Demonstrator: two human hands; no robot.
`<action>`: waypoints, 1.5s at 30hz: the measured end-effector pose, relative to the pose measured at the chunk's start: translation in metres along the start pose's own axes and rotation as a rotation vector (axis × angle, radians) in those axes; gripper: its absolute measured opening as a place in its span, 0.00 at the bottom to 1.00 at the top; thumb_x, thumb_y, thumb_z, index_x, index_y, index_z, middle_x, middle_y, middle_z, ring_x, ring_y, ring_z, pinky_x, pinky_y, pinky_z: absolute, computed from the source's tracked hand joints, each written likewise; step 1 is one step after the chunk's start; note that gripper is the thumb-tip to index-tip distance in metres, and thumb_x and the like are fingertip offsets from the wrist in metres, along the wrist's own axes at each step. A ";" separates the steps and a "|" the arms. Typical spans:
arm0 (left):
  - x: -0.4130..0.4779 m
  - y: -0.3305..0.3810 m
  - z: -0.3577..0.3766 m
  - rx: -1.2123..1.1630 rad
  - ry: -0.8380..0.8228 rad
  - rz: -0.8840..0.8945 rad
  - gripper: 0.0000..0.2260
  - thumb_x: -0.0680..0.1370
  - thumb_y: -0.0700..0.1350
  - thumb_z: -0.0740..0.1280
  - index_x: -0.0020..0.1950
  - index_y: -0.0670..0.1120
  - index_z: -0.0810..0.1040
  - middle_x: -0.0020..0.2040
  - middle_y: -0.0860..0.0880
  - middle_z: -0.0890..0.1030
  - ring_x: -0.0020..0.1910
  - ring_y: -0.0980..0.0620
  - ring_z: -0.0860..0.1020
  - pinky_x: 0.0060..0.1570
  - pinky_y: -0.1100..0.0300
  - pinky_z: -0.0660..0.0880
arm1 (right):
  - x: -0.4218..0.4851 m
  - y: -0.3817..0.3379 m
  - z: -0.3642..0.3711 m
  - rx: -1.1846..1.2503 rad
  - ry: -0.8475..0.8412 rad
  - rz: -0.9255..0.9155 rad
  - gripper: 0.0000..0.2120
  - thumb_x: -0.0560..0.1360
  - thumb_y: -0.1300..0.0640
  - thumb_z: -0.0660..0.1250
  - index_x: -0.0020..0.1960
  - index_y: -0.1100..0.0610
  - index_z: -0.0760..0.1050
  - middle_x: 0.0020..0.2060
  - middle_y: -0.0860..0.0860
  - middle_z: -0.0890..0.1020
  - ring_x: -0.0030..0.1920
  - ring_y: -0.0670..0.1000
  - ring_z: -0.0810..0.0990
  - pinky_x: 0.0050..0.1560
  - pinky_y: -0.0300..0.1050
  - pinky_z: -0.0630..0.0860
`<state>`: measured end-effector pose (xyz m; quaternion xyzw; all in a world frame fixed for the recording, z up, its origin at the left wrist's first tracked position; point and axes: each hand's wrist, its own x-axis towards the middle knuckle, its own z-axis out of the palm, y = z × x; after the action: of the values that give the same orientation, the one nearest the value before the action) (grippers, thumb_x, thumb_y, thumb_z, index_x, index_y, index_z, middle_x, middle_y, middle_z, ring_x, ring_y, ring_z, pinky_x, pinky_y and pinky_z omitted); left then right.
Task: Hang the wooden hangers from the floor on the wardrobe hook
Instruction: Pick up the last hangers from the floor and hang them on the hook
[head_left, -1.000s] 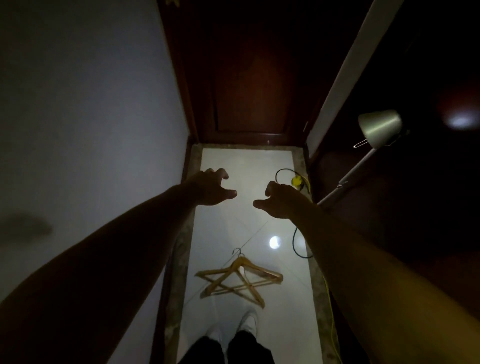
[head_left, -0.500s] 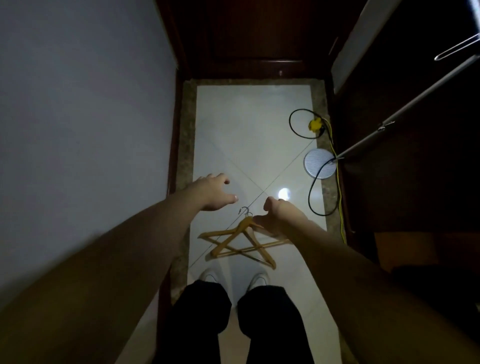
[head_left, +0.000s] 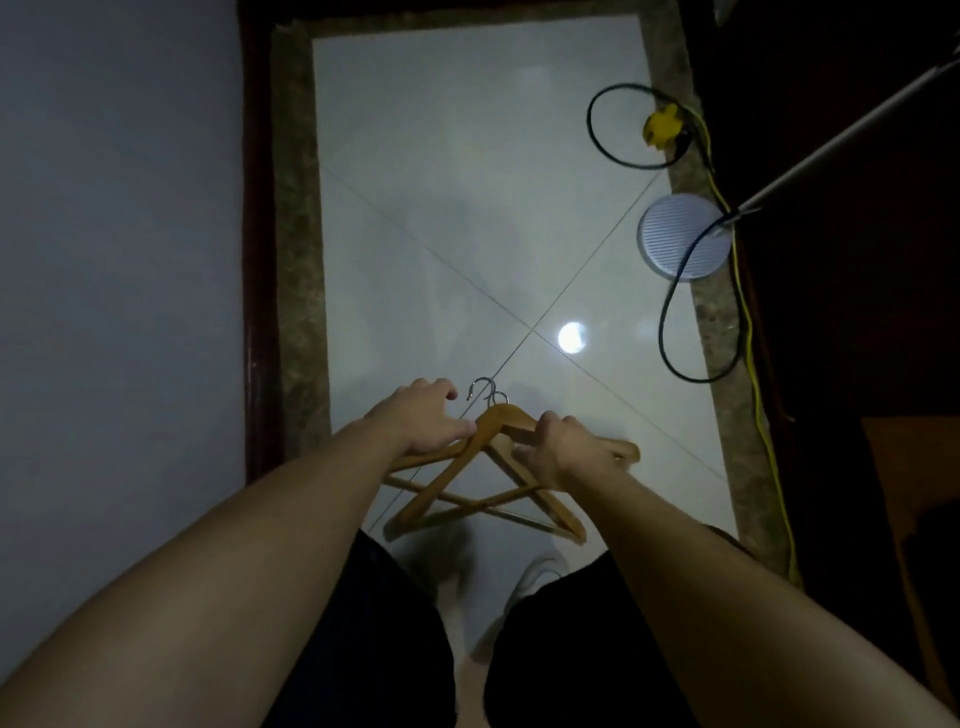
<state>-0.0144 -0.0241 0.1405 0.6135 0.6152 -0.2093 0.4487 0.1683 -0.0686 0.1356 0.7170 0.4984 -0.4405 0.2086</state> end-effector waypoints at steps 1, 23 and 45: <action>0.020 -0.005 0.015 0.002 -0.007 0.002 0.31 0.74 0.63 0.67 0.73 0.52 0.66 0.71 0.45 0.69 0.67 0.43 0.71 0.64 0.44 0.72 | 0.020 0.004 0.015 0.004 0.012 -0.001 0.21 0.77 0.40 0.62 0.62 0.55 0.70 0.52 0.55 0.75 0.51 0.55 0.79 0.55 0.55 0.79; 0.192 -0.045 0.181 0.165 0.020 -0.075 0.36 0.74 0.56 0.70 0.75 0.47 0.56 0.69 0.43 0.70 0.65 0.41 0.72 0.62 0.41 0.72 | 0.212 0.042 0.113 -0.193 0.061 0.022 0.29 0.76 0.49 0.69 0.72 0.52 0.61 0.66 0.55 0.72 0.68 0.59 0.69 0.67 0.60 0.68; 0.214 -0.052 0.184 0.331 0.117 0.057 0.22 0.73 0.50 0.68 0.65 0.47 0.68 0.60 0.44 0.72 0.57 0.44 0.73 0.55 0.50 0.71 | 0.210 0.070 0.156 -0.156 -0.024 0.026 0.21 0.75 0.42 0.67 0.61 0.54 0.69 0.53 0.54 0.80 0.53 0.58 0.81 0.47 0.49 0.73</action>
<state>0.0238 -0.0595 -0.1415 0.7072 0.5800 -0.2589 0.3105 0.1894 -0.1015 -0.1323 0.6995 0.5195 -0.4062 0.2755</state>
